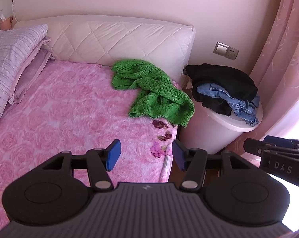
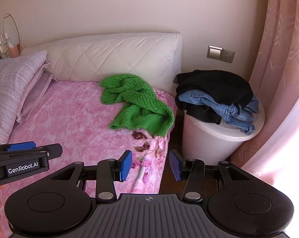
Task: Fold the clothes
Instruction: 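Move both grippers toward the green knit sweater on the bed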
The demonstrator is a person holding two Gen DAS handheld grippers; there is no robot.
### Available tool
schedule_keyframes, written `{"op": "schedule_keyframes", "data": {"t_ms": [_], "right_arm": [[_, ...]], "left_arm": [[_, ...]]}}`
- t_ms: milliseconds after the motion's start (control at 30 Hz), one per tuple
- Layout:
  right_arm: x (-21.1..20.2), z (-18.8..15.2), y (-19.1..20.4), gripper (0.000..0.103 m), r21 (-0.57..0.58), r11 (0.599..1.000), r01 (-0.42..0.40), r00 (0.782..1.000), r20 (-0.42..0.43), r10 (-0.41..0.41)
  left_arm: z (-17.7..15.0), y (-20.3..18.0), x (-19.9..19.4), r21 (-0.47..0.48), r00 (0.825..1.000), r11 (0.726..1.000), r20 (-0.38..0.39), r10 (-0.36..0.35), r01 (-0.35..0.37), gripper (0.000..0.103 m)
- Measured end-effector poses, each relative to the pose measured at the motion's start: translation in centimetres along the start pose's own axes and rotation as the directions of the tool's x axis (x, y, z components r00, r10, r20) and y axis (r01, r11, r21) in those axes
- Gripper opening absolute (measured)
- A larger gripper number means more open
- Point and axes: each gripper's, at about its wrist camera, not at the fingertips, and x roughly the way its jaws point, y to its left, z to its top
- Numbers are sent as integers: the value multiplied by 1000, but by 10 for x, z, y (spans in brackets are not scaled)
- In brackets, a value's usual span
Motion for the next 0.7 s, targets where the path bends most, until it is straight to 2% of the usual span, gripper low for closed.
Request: {"op": "schedule_keyframes", "data": {"t_ms": [700], "right_arm": [[52,40,-7,46,-45,998,-48,998,-38,46]], "left_arm": [[38,3,45,-62,998,996,-29,56,-57,53]]}}
